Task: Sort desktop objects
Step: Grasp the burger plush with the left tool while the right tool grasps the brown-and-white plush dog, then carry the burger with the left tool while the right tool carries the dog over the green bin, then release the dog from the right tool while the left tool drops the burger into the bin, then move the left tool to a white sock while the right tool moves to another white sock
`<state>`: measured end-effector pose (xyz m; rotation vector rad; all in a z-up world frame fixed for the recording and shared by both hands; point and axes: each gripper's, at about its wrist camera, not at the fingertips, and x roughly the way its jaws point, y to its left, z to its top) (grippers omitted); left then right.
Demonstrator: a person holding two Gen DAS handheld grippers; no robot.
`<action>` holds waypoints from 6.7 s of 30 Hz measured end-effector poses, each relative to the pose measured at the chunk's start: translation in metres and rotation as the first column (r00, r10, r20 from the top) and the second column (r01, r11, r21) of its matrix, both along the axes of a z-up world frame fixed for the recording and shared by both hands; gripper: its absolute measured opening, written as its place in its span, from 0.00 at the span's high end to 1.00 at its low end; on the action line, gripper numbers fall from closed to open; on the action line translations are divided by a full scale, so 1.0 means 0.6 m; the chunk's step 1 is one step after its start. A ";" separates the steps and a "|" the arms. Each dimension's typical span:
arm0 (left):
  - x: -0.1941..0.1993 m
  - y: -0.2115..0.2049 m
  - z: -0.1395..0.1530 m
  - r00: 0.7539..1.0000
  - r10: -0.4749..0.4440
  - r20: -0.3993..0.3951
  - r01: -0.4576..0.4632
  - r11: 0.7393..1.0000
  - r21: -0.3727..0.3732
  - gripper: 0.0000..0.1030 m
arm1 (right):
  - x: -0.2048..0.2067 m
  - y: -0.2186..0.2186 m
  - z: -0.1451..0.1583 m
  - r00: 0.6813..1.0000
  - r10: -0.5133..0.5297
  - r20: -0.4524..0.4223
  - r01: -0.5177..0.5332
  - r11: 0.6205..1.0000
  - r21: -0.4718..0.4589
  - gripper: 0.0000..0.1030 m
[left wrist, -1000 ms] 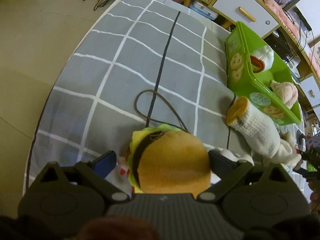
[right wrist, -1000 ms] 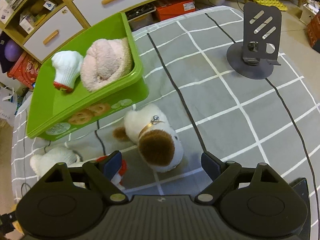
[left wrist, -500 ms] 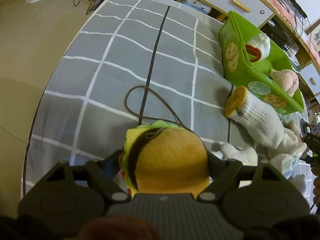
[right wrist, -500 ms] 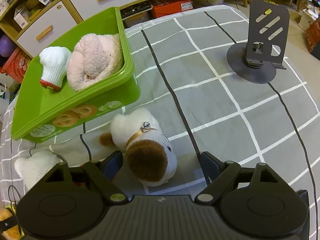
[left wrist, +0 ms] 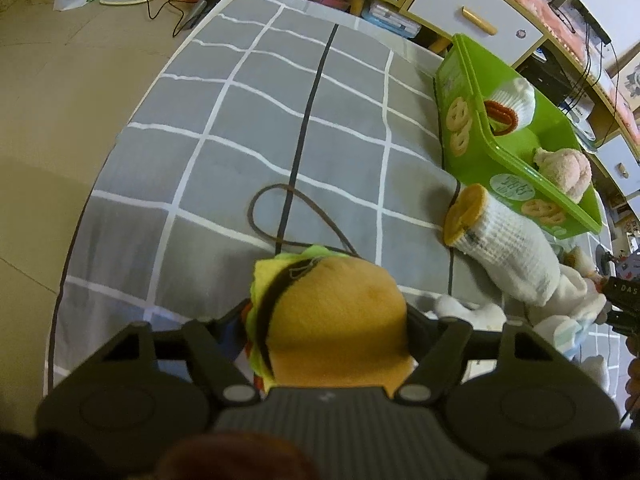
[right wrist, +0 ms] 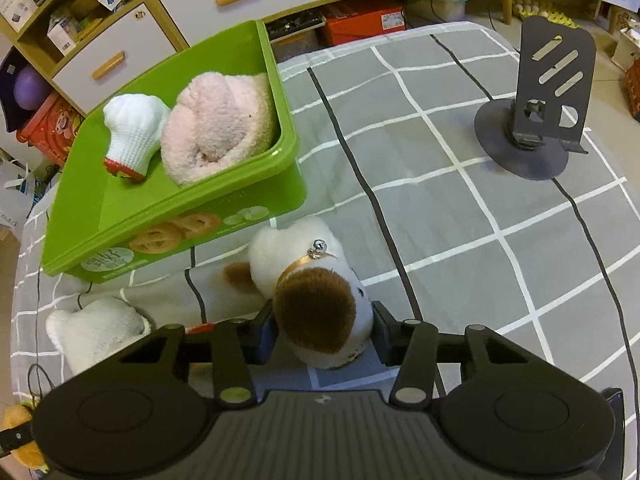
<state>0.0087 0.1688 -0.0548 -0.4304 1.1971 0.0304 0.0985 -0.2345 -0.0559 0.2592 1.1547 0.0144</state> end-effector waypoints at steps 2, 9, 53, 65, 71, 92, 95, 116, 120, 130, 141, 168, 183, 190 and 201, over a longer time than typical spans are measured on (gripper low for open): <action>-0.001 -0.001 0.007 1.000 -0.001 0.015 0.001 1.000 0.002 0.29 | -0.001 -0.001 0.004 1.000 0.000 0.009 0.000 1.000 0.003 0.54; 0.001 -0.006 0.038 0.997 0.001 0.071 0.000 1.000 -0.007 0.30 | -0.004 -0.005 0.020 0.999 -0.007 0.034 0.006 1.000 0.025 0.54; 0.117 -0.140 0.143 0.914 0.137 0.382 -0.084 0.985 -0.154 0.29 | -0.004 0.001 0.131 0.962 -0.189 0.197 0.108 0.926 0.362 0.55; 0.169 -0.163 0.100 0.895 0.169 0.412 -0.095 0.976 -0.195 0.29 | 0.029 0.037 0.090 0.956 -0.209 0.204 0.104 0.897 0.429 0.55; 0.186 -0.174 0.072 0.898 0.168 0.408 -0.085 0.973 -0.214 0.29 | 0.040 0.053 0.073 0.953 -0.201 0.225 0.088 0.897 0.433 0.55; 0.202 -0.185 0.033 0.910 0.170 0.379 -0.082 0.968 -0.237 0.23 | 0.049 0.074 0.056 0.959 -0.140 0.248 0.040 0.927 0.372 0.54; 0.202 -0.184 0.032 0.910 0.175 0.376 -0.083 0.965 -0.247 0.22 | 0.048 0.076 0.060 0.957 -0.134 0.259 0.027 0.926 0.376 0.54; 0.195 -0.189 0.044 0.916 0.145 0.374 -0.040 0.961 -0.275 0.07 | 0.041 0.061 0.072 0.962 -0.114 0.249 0.020 0.936 0.351 0.34; 0.191 -0.189 0.049 0.921 0.128 0.369 -0.026 0.963 -0.269 0.04 | 0.041 0.056 0.073 0.965 -0.115 0.237 0.025 0.936 0.351 0.29; 0.169 -0.169 0.051 0.940 0.105 0.324 -0.016 0.964 -0.265 0.01 | 0.032 0.052 0.082 0.972 -0.084 0.221 0.006 0.943 0.333 0.24; 0.148 -0.141 0.030 0.981 0.029 0.193 0.013 0.977 -0.214 0.17 | 0.026 0.051 0.076 0.983 -0.069 0.168 0.011 0.947 0.322 0.24; 0.114 -0.138 0.084 0.968 -0.004 0.251 0.039 0.990 -0.134 0.91 | 0.024 0.080 0.057 0.995 -0.008 0.104 -0.024 0.953 0.302 0.24; 0.088 -0.119 0.125 0.917 -0.019 0.398 0.135 0.955 -0.265 0.91 | 0.023 0.086 0.059 0.994 0.004 0.106 -0.036 0.952 0.305 0.23; 0.089 -0.118 0.124 0.925 -0.013 0.381 0.140 0.941 -0.307 0.91 | 0.022 0.089 0.059 0.994 0.007 0.108 -0.040 0.951 0.305 0.23; 0.097 -0.081 0.075 0.969 0.077 0.235 -0.005 0.956 -0.292 0.50 | 0.019 0.108 0.060 0.991 0.052 0.120 -0.084 0.958 0.273 0.16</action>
